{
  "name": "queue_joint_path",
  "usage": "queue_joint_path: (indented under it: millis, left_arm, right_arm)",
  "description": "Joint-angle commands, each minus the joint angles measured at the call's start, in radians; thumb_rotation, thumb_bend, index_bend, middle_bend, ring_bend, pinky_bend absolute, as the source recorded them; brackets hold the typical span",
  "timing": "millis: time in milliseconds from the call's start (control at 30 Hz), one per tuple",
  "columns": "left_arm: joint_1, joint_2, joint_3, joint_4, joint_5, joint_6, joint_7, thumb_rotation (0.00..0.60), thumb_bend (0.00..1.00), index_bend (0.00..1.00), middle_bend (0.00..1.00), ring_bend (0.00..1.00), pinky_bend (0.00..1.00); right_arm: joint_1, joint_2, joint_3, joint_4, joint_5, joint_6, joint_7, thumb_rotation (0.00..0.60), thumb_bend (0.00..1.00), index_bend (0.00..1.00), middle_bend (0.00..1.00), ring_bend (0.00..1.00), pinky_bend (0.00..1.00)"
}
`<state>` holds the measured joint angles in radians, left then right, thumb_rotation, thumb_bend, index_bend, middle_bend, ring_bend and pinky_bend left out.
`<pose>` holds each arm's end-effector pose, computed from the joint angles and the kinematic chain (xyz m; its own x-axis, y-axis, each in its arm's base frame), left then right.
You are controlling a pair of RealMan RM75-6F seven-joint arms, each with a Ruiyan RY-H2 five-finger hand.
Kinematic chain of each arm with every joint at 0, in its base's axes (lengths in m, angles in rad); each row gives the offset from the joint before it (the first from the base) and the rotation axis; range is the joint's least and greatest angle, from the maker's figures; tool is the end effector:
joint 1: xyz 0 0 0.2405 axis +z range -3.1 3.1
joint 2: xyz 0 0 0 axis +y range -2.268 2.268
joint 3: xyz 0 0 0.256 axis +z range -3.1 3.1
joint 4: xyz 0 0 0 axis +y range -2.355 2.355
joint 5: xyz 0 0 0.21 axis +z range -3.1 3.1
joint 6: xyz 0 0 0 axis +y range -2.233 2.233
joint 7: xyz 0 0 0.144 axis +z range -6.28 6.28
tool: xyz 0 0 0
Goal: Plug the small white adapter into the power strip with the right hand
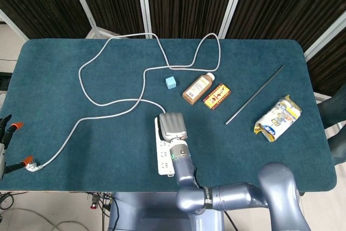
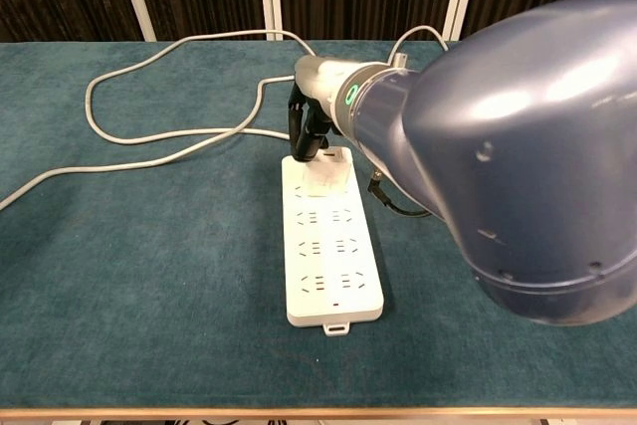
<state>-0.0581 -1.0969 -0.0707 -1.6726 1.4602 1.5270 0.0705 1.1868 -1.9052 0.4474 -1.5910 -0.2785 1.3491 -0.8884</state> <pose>-0.3067 0.1760 0.1711 0.4217 -0.0440 0.9057 0.9063 0.0521 -0.4195 0.0187 -0.3289 -0.0785 0.3221 -0.3782 0.8679 -0.9467 -0.1305 0.2944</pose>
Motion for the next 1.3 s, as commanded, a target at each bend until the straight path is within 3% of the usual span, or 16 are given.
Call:
queue_joint_path:
  millis: [33,1300]
  left_arm:
    - [0.001,0.0,0.0,0.0,0.001,0.002,0.0,0.6,0.09,0.21,0.0,0.0,0.0]
    - [0.001,0.0,-0.001,0.002,0.0,0.006,-0.002,0.6,0.09,0.21,0.0,0.0,0.0]
  right_arm:
    - [-0.007,-0.002,0.0,0.011,-0.001,-0.007,0.004,0.6,0.59,1.0,0.82,0.88,1.0]
    - [-0.056,-0.047,0.003,0.07,-0.029,-0.062,0.008,0.6,0.59,1.0,0.82,0.88,1.0]
